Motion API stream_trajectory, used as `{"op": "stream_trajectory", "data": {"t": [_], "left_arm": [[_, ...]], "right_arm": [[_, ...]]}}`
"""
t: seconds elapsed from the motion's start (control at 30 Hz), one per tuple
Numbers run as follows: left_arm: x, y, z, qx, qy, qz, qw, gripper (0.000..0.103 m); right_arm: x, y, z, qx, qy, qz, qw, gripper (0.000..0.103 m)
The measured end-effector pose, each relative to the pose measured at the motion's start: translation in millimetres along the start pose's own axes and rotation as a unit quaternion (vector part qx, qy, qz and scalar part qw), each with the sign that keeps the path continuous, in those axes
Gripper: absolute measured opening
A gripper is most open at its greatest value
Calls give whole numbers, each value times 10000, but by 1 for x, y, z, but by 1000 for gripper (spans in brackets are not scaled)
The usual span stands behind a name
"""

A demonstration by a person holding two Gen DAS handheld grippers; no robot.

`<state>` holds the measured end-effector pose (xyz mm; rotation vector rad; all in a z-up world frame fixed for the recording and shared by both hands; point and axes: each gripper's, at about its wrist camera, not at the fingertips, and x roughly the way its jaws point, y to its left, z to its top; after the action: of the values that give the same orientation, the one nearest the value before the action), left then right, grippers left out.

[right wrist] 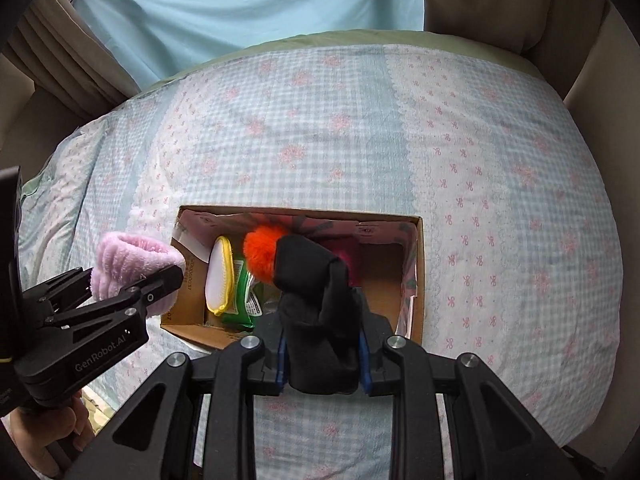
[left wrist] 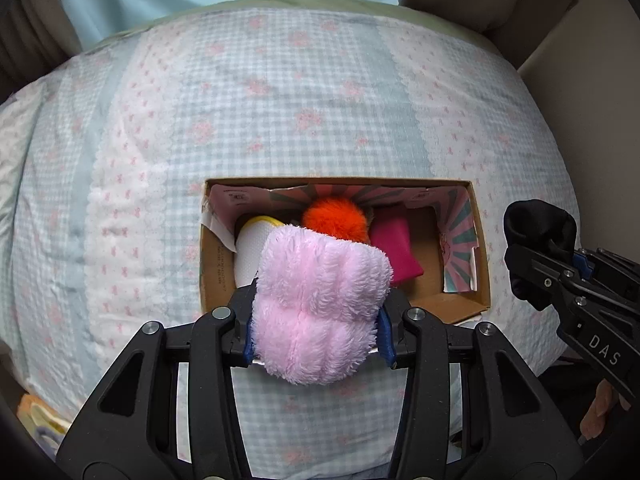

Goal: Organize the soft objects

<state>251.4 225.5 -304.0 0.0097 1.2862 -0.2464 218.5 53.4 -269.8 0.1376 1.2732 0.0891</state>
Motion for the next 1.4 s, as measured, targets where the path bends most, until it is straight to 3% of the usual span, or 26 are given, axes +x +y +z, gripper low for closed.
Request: {"op": "stream_trajectory", "data": {"t": [0.23, 0.43, 0.47, 0.5, 0.53, 0.57, 0.6, 0.7, 1.07, 1.4], "left_arm": [[61, -14, -6, 192, 636, -147, 9977, 40], [106, -36, -3, 568, 875, -187, 9944, 40], [110, -38, -2, 639, 904, -206, 9936, 46], [113, -40, -1, 696, 910, -185, 9932, 52], [115, -41, -1, 724, 935, -148, 9929, 74], [117, -40, -1, 711, 973, -129, 9926, 97], [118, -39, -2, 666, 999, -175, 9926, 103], [114, -34, -5, 461, 1005, -419, 9930, 103], [84, -33, -22, 400, 822, -323, 9953, 103], [8, -45, -26, 99, 91, -181, 9997, 103]], "right_arm": [[54, -21, 13, 280, 491, -81, 9984, 24], [99, -45, 25, 559, 785, 33, 9953, 24], [104, -48, 27, 590, 820, 77, 9949, 26], [107, -49, 28, 612, 810, 100, 9948, 37], [109, -51, 29, 637, 780, 139, 9948, 48], [109, -52, 30, 653, 722, 198, 9951, 70], [107, -53, 30, 652, 654, 270, 9954, 82], [103, -52, 29, 608, 682, 188, 9956, 91], [69, -51, 10, 671, 400, 57, 9969, 92], [1, -51, 0, 272, -75, 105, 9995, 91]]}}
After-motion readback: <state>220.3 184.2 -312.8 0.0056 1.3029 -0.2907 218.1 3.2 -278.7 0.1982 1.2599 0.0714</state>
